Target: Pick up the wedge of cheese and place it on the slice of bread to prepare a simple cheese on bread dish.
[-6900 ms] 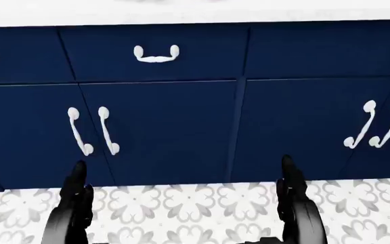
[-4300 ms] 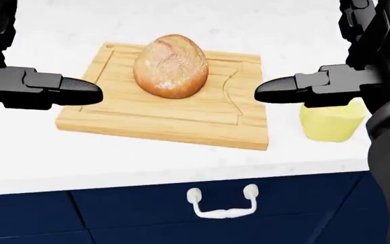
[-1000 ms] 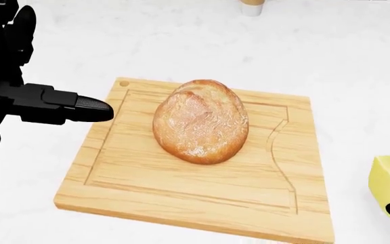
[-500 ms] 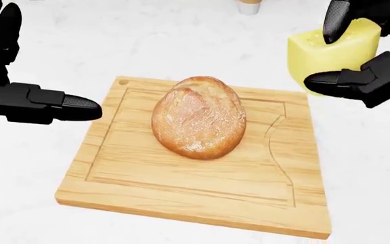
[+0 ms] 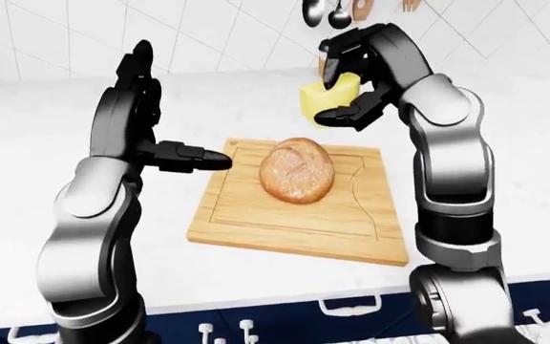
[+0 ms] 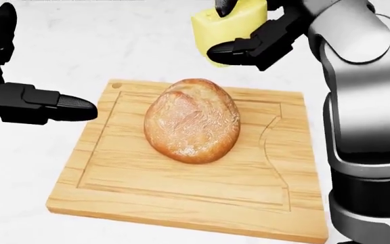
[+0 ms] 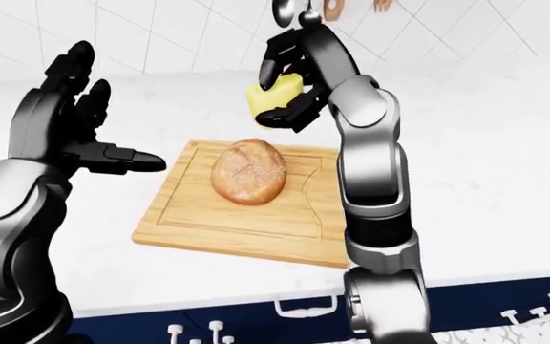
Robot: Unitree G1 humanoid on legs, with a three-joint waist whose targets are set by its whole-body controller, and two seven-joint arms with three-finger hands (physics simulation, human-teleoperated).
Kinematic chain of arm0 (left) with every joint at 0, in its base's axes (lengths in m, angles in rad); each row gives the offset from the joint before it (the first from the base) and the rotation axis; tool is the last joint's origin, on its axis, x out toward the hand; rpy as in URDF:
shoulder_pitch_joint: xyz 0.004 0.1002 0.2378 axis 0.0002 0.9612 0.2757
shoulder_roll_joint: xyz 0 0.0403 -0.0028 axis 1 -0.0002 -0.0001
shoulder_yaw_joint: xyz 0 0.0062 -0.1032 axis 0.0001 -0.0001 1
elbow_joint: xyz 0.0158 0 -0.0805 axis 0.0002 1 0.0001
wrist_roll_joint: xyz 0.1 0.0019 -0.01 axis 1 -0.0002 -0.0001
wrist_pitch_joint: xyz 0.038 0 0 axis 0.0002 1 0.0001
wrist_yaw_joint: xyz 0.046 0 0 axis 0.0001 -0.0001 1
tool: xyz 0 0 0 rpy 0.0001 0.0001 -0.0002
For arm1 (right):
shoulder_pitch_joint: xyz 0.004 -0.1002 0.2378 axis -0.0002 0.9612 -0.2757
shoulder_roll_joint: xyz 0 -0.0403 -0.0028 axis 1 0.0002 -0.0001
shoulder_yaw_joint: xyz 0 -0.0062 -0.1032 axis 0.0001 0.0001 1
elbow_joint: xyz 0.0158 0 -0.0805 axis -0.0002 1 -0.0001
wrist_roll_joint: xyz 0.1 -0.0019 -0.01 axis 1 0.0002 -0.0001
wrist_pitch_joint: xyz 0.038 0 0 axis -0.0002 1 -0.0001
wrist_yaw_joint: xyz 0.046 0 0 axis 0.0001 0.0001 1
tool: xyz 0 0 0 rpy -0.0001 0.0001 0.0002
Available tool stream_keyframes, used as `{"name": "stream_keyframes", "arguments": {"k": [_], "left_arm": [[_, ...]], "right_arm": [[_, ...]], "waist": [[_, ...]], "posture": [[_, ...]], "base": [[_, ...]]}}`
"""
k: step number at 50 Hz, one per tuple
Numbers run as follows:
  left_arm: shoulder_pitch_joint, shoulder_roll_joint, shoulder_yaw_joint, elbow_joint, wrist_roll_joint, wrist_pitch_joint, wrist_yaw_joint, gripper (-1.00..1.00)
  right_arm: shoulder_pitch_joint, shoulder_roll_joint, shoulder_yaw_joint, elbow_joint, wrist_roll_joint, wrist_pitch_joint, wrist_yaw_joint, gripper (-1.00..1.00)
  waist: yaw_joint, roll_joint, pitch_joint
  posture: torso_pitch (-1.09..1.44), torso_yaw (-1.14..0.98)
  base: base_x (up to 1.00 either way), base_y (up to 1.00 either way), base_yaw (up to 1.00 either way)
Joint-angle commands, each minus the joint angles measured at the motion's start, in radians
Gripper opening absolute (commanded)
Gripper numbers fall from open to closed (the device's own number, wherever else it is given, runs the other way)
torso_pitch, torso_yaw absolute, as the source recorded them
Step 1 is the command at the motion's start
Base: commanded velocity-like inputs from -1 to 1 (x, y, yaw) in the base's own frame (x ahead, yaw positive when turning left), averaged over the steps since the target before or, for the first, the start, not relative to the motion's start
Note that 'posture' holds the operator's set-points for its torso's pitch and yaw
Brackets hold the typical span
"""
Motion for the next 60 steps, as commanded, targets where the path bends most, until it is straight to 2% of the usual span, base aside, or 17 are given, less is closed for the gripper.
{"name": "stream_keyframes", "arguments": {"k": [1, 19, 54, 60], "left_arm": [[-0.033, 0.012, 0.009, -0.032, 0.003, -0.023, 0.002, 1.00], [-0.027, 0.008, 0.005, -0.032, 0.010, -0.025, -0.004, 1.00], [0.003, -0.006, 0.004, -0.034, 0.021, -0.043, -0.007, 1.00], [-0.003, -0.002, 0.007, -0.032, 0.020, -0.040, -0.008, 1.00]], "right_arm": [[-0.033, 0.007, -0.003, -0.029, 0.005, -0.040, -0.025, -0.73], [0.016, 0.096, 0.034, -0.028, 0.016, -0.069, -0.052, -0.70], [0.063, 0.135, 0.047, -0.030, 0.060, -0.090, -0.095, -0.67], [0.065, 0.126, 0.044, -0.036, 0.058, -0.082, -0.092, -0.56]], "waist": [[0.000, 0.002, -0.031], [-0.002, 0.006, -0.029], [-0.001, 0.006, -0.034], [0.000, 0.006, -0.034]], "posture": [[0.00, 0.00], [0.00, 0.00], [0.00, 0.00], [0.00, 0.00]], "base": [[0.00, 0.00, 0.00], [0.00, 0.00, 0.00], [0.00, 0.00, 0.00], [0.00, 0.00, 0.00]]}}
